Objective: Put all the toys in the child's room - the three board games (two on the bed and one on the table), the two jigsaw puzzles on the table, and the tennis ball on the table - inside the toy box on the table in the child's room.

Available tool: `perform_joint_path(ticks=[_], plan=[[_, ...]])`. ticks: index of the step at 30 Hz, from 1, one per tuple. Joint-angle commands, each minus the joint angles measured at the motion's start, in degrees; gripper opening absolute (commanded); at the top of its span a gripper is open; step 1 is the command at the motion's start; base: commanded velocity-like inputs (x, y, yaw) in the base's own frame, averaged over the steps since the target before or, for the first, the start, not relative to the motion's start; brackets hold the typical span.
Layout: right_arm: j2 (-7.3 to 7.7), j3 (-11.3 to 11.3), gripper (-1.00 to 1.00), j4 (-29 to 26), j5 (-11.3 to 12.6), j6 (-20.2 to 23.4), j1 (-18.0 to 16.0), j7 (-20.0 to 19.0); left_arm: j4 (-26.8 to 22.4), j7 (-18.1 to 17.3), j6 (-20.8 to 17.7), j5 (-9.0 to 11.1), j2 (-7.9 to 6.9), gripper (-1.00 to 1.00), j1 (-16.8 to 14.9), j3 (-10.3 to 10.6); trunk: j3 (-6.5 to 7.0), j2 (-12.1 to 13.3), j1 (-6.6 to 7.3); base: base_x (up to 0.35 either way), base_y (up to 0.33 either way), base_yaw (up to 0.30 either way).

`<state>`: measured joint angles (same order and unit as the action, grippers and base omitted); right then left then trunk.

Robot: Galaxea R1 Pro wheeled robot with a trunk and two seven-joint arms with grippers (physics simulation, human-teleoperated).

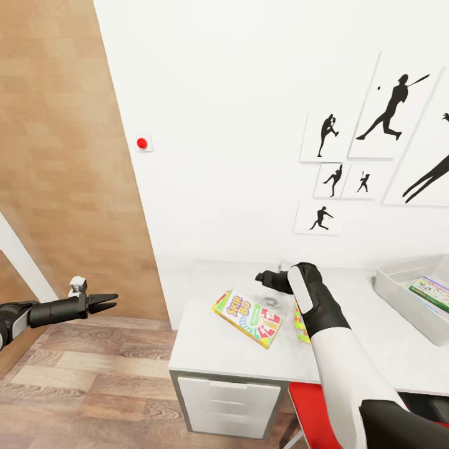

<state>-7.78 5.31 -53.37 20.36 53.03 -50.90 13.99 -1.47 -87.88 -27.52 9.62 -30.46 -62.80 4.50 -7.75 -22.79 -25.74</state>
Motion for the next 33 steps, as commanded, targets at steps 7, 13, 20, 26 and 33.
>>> perform_joint_path(ticks=[7,13,20,26,33], plan=[[0.19,0.48,1.0,0.11,0.65,0.05,-0.08,0.6,0.06,-0.19,-0.6,0.48,0.0,1.0,-0.02,0.49,-0.13,-0.13,-0.04,0.045,0.127,0.0],[0.14,0.96,1.0,-0.07,0.61,0.11,-0.08,0.6,0.06,-0.08,-0.6,0.48,0.01,1.0,0.02,0.5,-0.2,-0.13,-0.04,0.126,0.185,0.0],[1.34,1.27,1.0,0.15,0.65,0.07,-0.08,0.6,0.06,-0.1,-0.6,0.49,0.05,1.0,0.05,0.48,-0.75,-0.13,-0.04,0.052,0.045,0.0],[2.55,2.33,1.0,0.7,0.8,0.05,-0.08,0.53,0.06,-0.1,-0.6,0.49,0.05,1.0,0.05,0.5,-1.31,-0.13,-0.04,0.006,0.005,0.0],[3.28,2.76,1.0,2.41,0.74,-0.04,-0.14,0.6,0.06,-0.1,-0.6,0.49,0.05,1.0,0.05,0.51,-1.97,-0.13,-0.04,0.062,0.04,0.0]])
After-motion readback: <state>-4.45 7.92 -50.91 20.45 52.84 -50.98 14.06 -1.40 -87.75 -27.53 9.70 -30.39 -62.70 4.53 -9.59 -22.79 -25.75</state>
